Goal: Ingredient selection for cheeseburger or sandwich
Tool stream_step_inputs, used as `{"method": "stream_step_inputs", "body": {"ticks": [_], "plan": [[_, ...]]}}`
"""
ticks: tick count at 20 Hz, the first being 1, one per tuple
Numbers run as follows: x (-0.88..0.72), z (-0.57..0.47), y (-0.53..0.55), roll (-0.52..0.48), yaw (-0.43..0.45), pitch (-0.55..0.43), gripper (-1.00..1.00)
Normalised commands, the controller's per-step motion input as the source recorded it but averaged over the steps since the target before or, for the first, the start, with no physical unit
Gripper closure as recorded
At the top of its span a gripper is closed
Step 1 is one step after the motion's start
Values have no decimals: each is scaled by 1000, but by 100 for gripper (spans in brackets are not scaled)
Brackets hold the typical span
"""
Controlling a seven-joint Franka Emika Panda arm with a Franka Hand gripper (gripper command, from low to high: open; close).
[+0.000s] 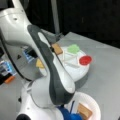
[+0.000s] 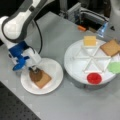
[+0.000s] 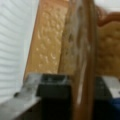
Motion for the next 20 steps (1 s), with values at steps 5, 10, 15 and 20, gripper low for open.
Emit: {"method": "stream_step_inputs", "body": {"ticks": [5,10,15,20], "plan": [[-54,19,139,-242,93,-34,100],[-50,18,147,-227,77,-38,100],[-75,7,212,-223,79,-59,100],[-99,7,263,-227,80,-70,-100]]}}
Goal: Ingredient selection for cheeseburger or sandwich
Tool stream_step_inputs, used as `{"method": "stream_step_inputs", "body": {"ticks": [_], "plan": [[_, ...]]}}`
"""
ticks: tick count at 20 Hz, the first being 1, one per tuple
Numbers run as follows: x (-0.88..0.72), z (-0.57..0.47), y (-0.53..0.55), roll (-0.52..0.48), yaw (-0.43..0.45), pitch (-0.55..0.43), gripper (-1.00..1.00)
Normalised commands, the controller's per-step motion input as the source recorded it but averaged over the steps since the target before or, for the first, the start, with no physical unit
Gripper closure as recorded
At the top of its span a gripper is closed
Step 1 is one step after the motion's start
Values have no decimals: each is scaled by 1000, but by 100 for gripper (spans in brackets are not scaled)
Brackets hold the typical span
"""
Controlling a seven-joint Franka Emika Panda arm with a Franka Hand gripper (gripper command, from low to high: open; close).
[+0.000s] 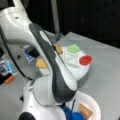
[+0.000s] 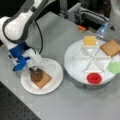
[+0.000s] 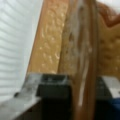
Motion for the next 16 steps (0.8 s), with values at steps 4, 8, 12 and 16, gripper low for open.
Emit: {"method": "stream_step_inputs", "body": {"ticks": [4,8,12,16], "plan": [[-131,18,241,-248,65,-47,-100],[-131,24,185,-257,43,-51,-100],[-111,32,156,-247,43,-57,-100],[-107,46,144,-240,46,-58,-100]]}}
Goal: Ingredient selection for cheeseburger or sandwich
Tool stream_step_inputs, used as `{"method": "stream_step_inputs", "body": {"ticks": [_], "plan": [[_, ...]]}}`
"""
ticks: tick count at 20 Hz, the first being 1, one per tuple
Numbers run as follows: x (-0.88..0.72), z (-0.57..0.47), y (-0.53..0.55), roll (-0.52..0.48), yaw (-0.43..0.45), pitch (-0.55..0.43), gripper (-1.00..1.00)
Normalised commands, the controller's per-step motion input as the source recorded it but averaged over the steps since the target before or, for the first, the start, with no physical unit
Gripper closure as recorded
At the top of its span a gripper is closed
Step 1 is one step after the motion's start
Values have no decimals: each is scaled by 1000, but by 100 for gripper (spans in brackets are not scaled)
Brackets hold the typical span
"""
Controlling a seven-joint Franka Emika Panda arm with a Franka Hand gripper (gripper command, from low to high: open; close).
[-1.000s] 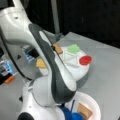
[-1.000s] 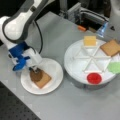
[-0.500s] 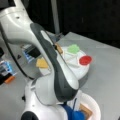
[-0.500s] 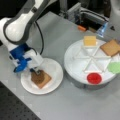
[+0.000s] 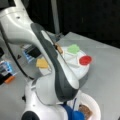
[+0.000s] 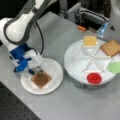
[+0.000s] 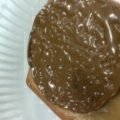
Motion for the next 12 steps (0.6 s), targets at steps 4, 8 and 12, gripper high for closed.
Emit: {"method": "stream_step_inputs", "body": {"ticks": [4,8,12], "plan": [[-113,64,151,-239,45,-53,-100],[-122,108,175,-250,37,-38,-100],[-219,325,208,-361,-40,-2,-100]]}}
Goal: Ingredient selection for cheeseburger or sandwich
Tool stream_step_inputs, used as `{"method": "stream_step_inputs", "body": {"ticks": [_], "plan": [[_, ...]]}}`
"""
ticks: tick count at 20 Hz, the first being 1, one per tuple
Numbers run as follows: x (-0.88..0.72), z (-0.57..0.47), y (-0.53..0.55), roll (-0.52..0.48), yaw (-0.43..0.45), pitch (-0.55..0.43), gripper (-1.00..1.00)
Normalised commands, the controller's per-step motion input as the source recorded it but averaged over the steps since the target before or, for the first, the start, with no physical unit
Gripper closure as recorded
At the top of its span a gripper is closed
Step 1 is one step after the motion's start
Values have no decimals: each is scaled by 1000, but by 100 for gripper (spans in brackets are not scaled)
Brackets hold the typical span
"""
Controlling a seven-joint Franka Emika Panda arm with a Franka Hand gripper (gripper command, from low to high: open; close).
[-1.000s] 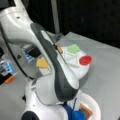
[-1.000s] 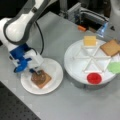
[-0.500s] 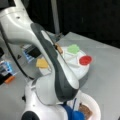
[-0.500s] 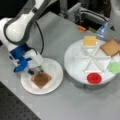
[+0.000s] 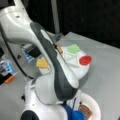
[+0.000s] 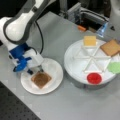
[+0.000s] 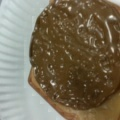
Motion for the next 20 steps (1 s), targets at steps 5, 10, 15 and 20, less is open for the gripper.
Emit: {"method": "stream_step_inputs", "body": {"ticks": [5,10,15,20], "plan": [[-393,543,391,-501,-138,-40,-100],[-473,456,648,-687,-200,-68,-100],[-479,295,730,-790,-274,-9,-100],[-558,39,576,-612,-127,-93,-100]]}}
